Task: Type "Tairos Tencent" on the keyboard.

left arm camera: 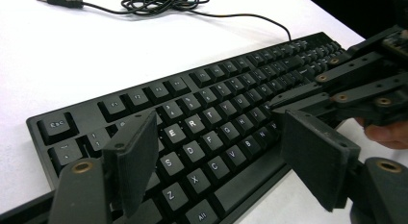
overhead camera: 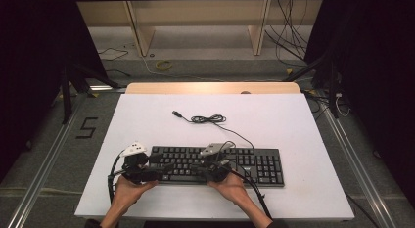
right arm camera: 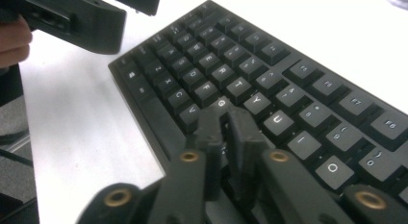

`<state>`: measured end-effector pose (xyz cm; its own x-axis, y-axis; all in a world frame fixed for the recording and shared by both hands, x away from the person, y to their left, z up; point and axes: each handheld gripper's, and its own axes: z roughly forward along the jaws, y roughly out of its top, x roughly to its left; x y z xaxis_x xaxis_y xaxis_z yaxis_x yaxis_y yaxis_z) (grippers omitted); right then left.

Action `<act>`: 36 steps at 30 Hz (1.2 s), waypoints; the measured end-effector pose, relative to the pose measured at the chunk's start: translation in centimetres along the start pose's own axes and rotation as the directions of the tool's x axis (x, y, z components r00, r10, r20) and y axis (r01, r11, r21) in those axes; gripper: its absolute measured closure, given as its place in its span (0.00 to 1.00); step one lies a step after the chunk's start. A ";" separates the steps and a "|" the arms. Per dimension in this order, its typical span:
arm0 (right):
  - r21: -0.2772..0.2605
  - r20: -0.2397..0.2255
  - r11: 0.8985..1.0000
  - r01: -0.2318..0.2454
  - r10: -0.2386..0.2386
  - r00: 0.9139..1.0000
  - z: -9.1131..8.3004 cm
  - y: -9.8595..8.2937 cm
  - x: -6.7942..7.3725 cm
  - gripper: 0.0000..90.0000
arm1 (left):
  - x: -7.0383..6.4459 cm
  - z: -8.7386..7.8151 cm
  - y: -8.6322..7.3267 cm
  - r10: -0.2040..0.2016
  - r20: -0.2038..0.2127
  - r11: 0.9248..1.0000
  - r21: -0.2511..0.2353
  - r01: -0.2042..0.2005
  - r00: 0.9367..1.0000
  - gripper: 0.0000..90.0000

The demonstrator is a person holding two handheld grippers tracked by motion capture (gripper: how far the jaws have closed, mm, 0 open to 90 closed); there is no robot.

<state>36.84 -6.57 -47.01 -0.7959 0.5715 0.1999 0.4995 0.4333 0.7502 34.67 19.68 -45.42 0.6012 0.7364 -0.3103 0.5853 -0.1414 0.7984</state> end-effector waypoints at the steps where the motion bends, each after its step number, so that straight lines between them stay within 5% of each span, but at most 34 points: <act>1: 0.009 0.001 1.000 0.000 0.000 1.000 0.1 0.0 0.0 0.98 | 0.0 0.0 -0.1 0.002 0.004 1.000 -0.004 -0.002 1.000 0.32; 22: 0.064 0.024 0.998 0.012 -0.014 1.000 1.3 -0.6 0.1 1.00 | -0.2 -0.6 -0.8 0.032 0.025 0.999 -0.029 -0.032 0.999 0.32; 36: 0.019 0.011 1.000 -0.014 0.014 1.000 0.8 -0.6 -0.2 0.97 | 0.1 -0.4 -0.9 0.028 0.016 0.999 -0.024 -0.027 0.999 0.32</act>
<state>36.95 -6.37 -48.05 -0.7851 0.5852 0.2028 0.5168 0.4387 0.7352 34.00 20.12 -45.93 0.6256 0.7218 -0.2960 0.5553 -0.1455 0.8188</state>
